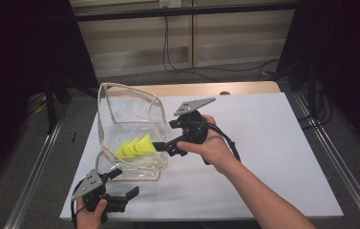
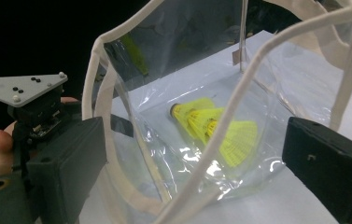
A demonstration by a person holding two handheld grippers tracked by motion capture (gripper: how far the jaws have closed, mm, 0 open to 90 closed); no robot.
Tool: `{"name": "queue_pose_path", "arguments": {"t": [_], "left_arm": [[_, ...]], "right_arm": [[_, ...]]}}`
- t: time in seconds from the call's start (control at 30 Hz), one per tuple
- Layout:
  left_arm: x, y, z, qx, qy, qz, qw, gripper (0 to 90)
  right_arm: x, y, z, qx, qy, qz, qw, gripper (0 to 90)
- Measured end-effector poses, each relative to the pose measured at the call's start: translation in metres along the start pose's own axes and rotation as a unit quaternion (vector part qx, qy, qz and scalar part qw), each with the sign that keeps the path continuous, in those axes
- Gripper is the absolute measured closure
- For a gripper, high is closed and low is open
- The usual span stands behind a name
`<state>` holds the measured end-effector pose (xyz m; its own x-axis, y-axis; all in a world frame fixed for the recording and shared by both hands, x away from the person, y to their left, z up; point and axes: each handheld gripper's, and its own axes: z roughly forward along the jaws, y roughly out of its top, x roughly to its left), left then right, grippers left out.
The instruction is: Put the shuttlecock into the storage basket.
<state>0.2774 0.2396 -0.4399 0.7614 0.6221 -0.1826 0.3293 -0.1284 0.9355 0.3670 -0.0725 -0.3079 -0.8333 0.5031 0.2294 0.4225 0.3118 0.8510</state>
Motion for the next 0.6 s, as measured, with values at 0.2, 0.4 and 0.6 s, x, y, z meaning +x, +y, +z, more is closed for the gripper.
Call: {"name": "queue_pose_path", "arguments": {"t": [0.2,0.4,0.6], "left_arm": [[0.000,0.000,0.000,0.000,0.000,0.000,1.0000,3.2],[0.000,0.000,0.000,0.002,0.000,0.003,1.0000,3.2],[0.000,0.000,0.001,0.001,0.000,0.002,1.0000,3.2]], "right_arm": [[-0.006,-0.011,-0.011,-0.004,0.000,-0.005,1.0000,5.7],[-0.012,-0.024,-0.019,-0.009,-0.004,-0.003,0.9999,5.1],[-0.018,-0.035,-0.025,-0.013,-0.007,0.003,0.9999,4.1]]}}
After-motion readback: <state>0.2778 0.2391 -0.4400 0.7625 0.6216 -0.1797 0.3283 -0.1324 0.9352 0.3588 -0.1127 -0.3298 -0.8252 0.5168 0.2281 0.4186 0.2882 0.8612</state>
